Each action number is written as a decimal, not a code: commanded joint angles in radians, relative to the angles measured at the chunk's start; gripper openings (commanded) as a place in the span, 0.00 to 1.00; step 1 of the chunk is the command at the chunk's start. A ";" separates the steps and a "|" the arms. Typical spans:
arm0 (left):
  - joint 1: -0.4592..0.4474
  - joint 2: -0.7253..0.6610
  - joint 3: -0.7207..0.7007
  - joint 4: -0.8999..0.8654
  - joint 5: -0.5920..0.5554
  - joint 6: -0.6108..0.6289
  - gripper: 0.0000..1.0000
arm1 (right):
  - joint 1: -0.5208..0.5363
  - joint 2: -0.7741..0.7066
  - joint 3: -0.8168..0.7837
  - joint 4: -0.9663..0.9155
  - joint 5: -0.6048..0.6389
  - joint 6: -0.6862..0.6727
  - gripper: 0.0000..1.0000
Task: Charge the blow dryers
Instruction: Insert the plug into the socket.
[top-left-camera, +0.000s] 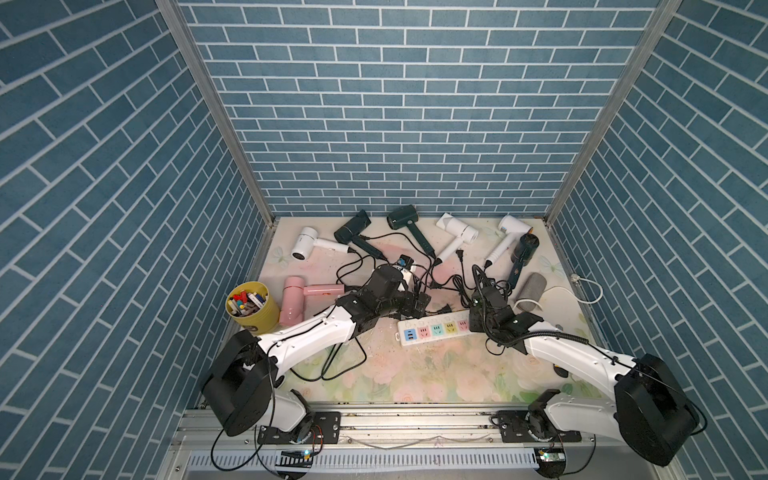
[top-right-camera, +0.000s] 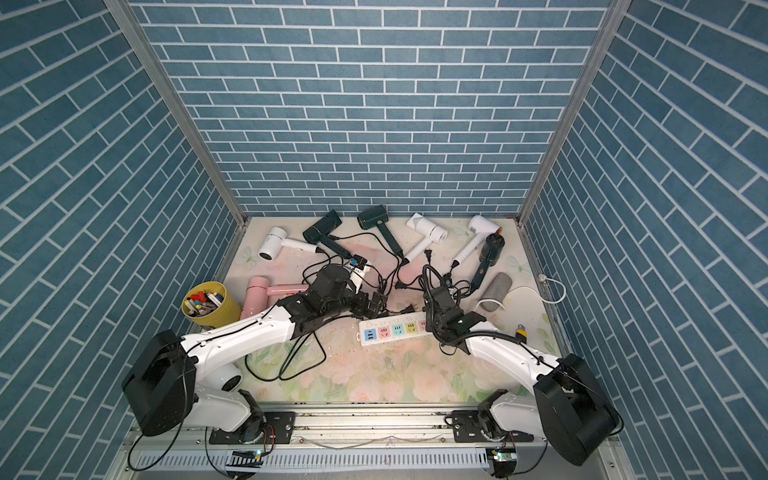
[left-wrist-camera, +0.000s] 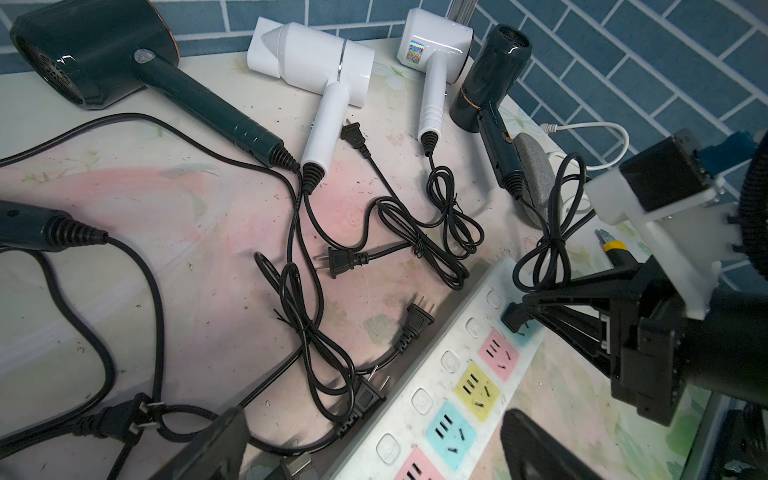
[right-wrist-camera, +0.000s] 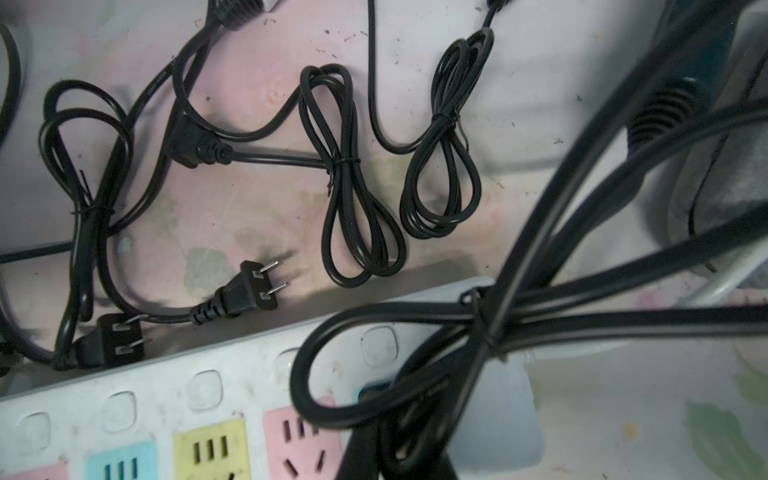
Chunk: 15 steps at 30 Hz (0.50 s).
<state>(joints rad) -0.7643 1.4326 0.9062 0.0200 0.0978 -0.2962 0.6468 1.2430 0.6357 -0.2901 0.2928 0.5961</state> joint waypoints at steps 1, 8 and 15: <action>0.000 -0.013 -0.012 -0.001 -0.004 0.015 0.99 | 0.001 0.031 0.013 -0.163 0.001 0.020 0.15; -0.004 -0.015 -0.012 -0.001 -0.004 0.017 0.99 | -0.025 0.059 0.012 -0.148 -0.028 0.008 0.24; -0.007 -0.012 -0.011 0.000 -0.004 0.019 0.99 | -0.042 0.109 0.022 -0.124 -0.065 -0.012 0.26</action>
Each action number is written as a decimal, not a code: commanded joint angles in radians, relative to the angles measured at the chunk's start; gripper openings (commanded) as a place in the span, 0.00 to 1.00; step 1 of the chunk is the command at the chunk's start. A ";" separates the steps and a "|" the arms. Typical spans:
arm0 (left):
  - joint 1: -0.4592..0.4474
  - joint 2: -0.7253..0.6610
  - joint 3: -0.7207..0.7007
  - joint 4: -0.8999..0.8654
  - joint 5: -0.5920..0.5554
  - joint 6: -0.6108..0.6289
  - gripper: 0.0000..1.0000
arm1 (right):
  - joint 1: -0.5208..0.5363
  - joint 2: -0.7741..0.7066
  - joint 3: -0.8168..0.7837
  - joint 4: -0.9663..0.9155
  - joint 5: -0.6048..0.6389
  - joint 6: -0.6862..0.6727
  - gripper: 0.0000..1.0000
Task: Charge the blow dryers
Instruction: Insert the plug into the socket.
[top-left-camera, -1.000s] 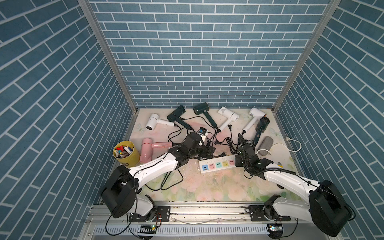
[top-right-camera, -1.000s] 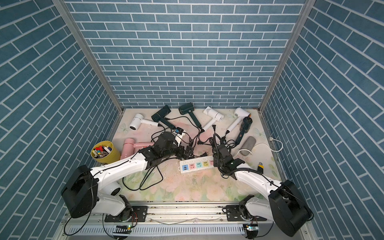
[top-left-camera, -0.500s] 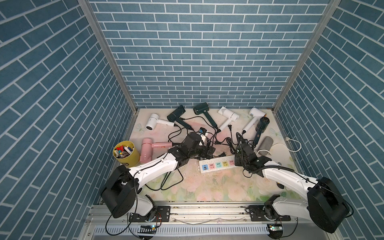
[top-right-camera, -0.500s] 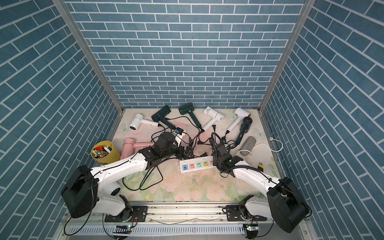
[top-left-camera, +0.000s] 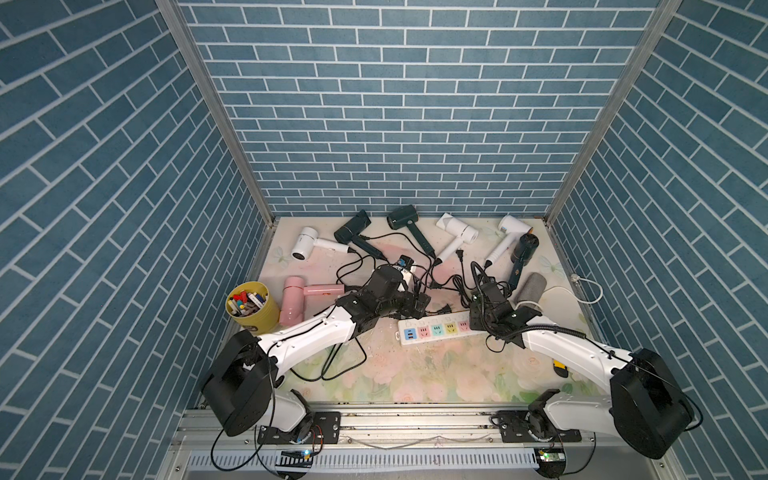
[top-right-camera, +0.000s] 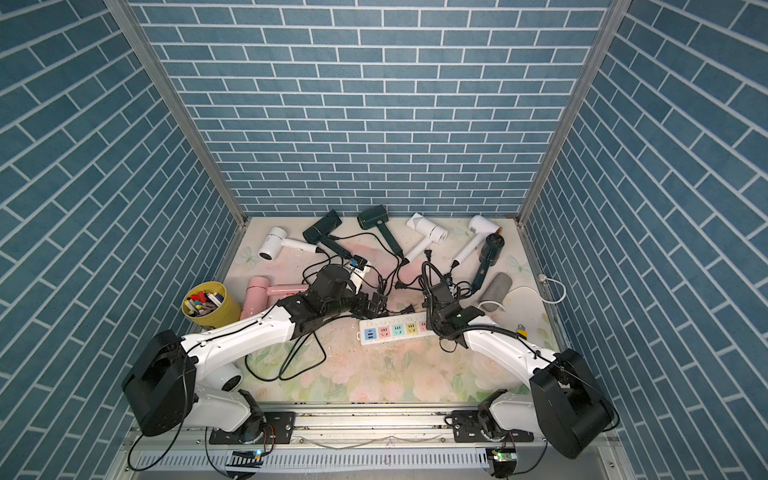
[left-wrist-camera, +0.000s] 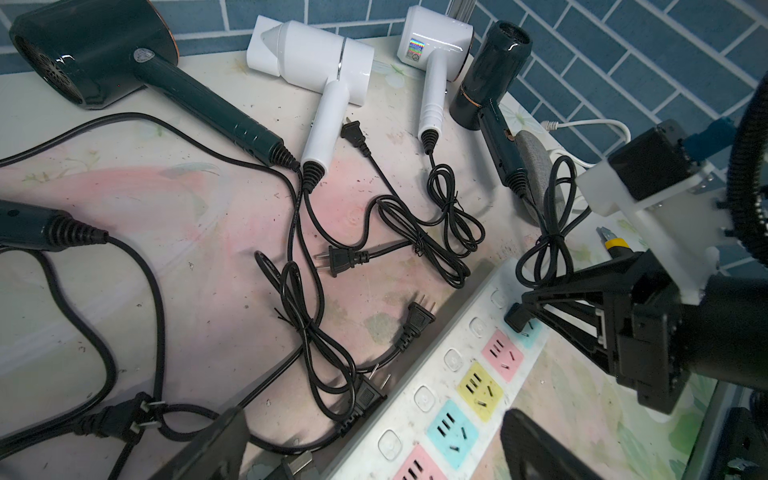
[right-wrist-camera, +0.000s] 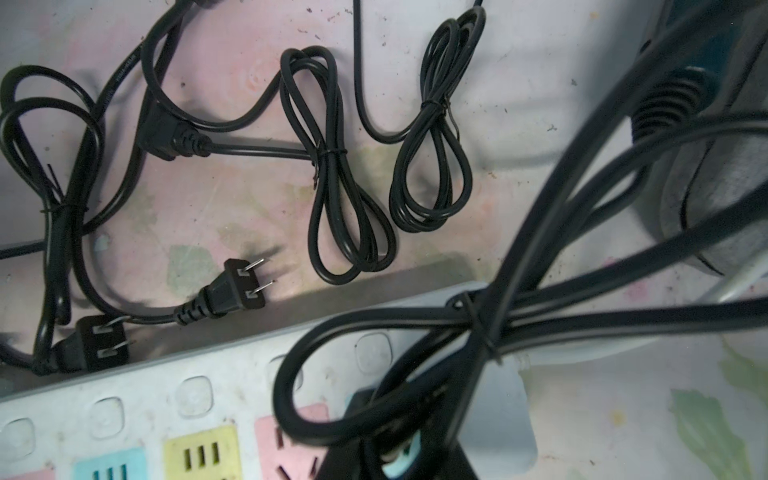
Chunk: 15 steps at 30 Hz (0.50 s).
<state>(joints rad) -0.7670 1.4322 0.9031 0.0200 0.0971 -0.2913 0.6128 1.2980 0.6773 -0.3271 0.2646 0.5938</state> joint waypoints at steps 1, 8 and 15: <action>-0.005 -0.010 -0.007 0.000 -0.004 0.014 0.99 | -0.007 0.062 -0.017 -0.087 -0.042 -0.011 0.26; -0.005 0.002 -0.010 0.008 -0.006 0.014 0.99 | -0.010 -0.041 0.045 -0.172 -0.037 -0.026 0.30; -0.005 -0.021 -0.051 0.059 -0.016 0.011 0.99 | -0.083 -0.184 0.135 -0.270 -0.116 -0.077 0.50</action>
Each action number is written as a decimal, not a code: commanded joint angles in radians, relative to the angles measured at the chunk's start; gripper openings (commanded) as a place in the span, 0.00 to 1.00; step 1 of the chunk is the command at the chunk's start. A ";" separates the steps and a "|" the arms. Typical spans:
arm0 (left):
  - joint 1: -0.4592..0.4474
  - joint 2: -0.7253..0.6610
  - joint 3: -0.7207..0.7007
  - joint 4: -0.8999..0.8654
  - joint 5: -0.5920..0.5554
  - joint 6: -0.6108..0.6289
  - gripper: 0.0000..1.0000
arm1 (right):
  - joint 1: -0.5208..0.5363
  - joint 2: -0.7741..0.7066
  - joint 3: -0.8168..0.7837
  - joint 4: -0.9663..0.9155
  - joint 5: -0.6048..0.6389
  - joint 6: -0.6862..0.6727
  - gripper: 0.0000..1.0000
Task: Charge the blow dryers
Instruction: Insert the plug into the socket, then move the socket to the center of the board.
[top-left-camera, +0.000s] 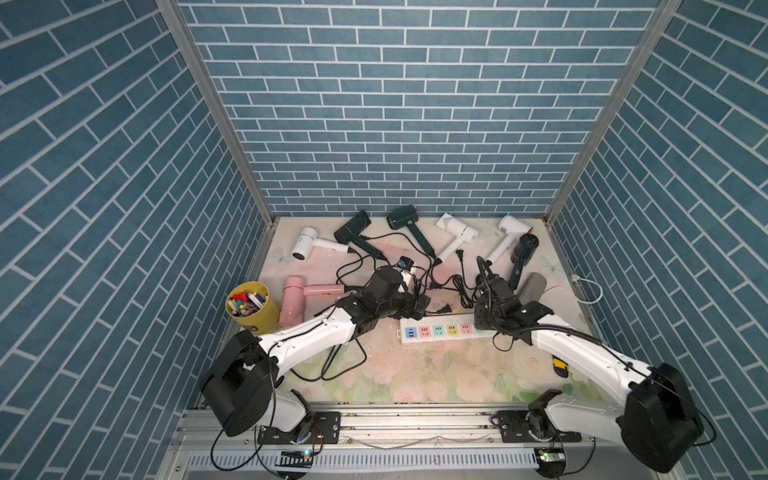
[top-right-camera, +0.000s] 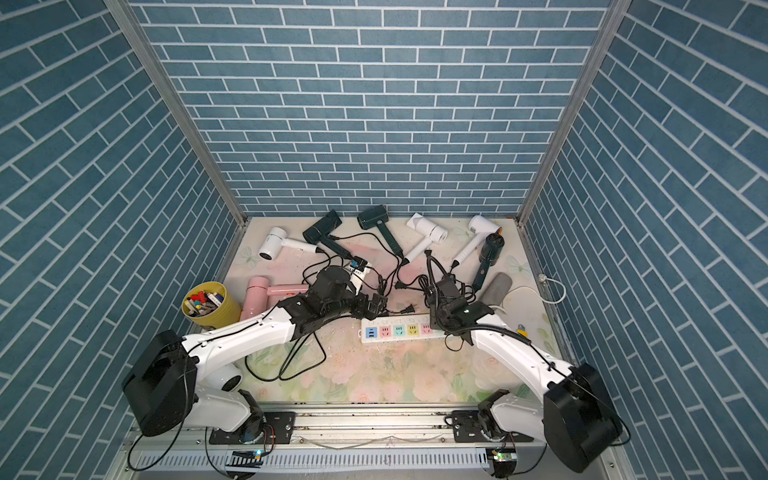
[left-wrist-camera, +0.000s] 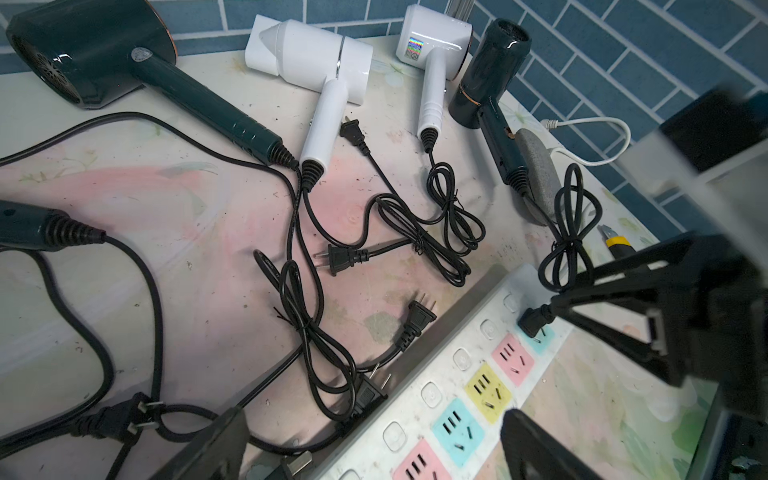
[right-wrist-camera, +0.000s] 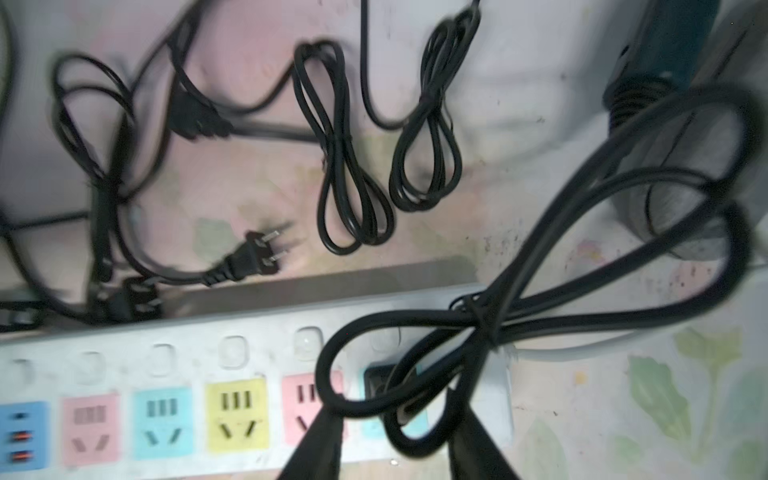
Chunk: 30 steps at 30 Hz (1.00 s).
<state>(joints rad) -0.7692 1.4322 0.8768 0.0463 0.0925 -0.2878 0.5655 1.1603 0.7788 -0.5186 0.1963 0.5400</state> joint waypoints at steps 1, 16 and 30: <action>-0.002 -0.024 -0.030 0.040 -0.014 0.007 0.99 | -0.062 -0.058 0.040 -0.078 -0.079 -0.030 0.52; -0.002 -0.122 -0.096 0.065 -0.117 0.022 0.99 | -0.274 0.179 0.263 -0.040 -0.329 -0.127 0.59; -0.002 -0.112 -0.091 0.059 -0.132 0.032 0.99 | -0.489 0.517 0.390 0.041 -0.407 -0.120 0.77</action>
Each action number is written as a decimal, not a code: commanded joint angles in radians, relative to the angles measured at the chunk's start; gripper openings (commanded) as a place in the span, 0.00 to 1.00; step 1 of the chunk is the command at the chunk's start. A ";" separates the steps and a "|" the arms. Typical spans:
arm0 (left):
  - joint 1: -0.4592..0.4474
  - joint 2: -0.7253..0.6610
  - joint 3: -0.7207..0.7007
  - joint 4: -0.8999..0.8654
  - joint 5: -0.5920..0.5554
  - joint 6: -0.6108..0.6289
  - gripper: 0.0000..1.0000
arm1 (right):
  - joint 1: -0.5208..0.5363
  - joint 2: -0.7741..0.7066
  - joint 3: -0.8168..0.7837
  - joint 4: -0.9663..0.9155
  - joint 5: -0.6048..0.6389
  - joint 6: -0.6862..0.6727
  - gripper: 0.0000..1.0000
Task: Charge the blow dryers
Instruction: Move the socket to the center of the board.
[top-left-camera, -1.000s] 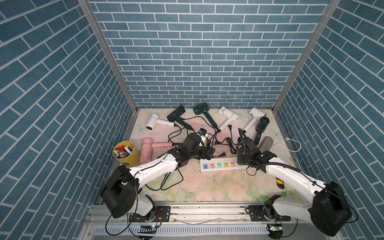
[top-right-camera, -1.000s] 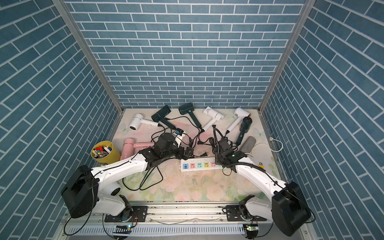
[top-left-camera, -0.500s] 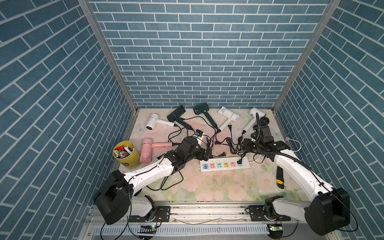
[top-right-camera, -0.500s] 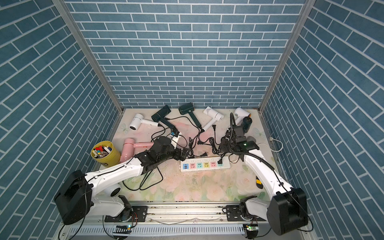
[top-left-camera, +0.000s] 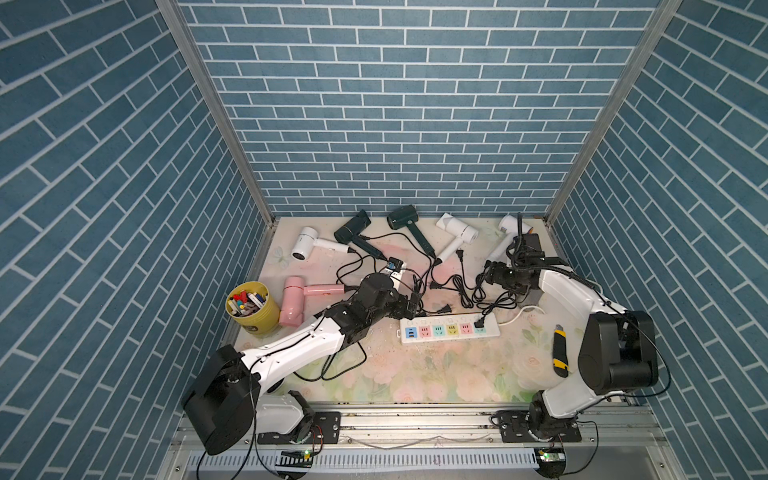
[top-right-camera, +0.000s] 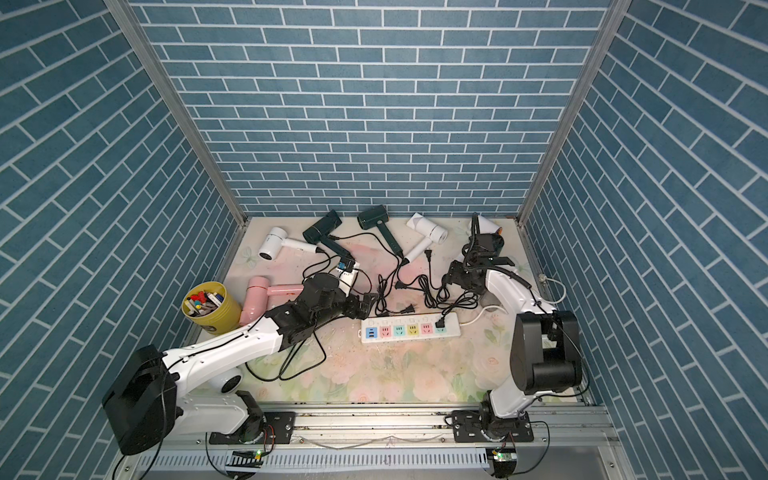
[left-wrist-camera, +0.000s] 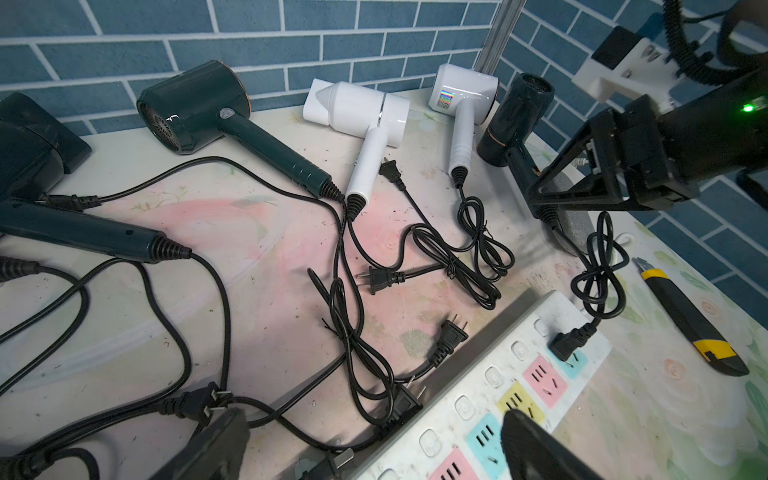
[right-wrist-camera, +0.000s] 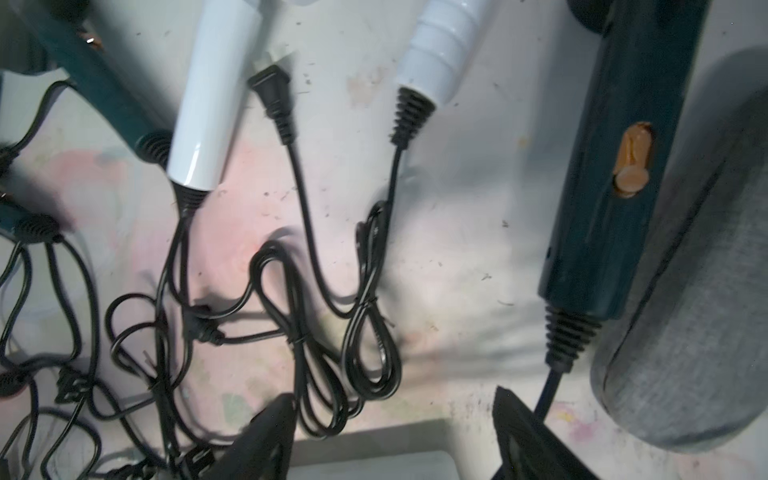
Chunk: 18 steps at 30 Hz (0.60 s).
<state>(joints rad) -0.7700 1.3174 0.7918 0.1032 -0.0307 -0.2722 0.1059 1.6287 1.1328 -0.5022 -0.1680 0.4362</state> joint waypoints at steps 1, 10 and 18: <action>-0.002 0.003 -0.005 0.002 -0.006 0.016 1.00 | -0.041 0.073 0.048 0.032 -0.050 -0.017 0.77; -0.002 0.025 0.002 0.001 0.003 0.017 1.00 | -0.101 0.252 0.205 0.006 -0.060 -0.022 0.76; -0.003 0.032 0.006 0.002 0.004 0.019 0.99 | -0.163 0.235 0.208 0.013 0.007 -0.015 0.73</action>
<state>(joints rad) -0.7700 1.3415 0.7918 0.1032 -0.0288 -0.2680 -0.0406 1.8801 1.3277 -0.4923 -0.2070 0.4397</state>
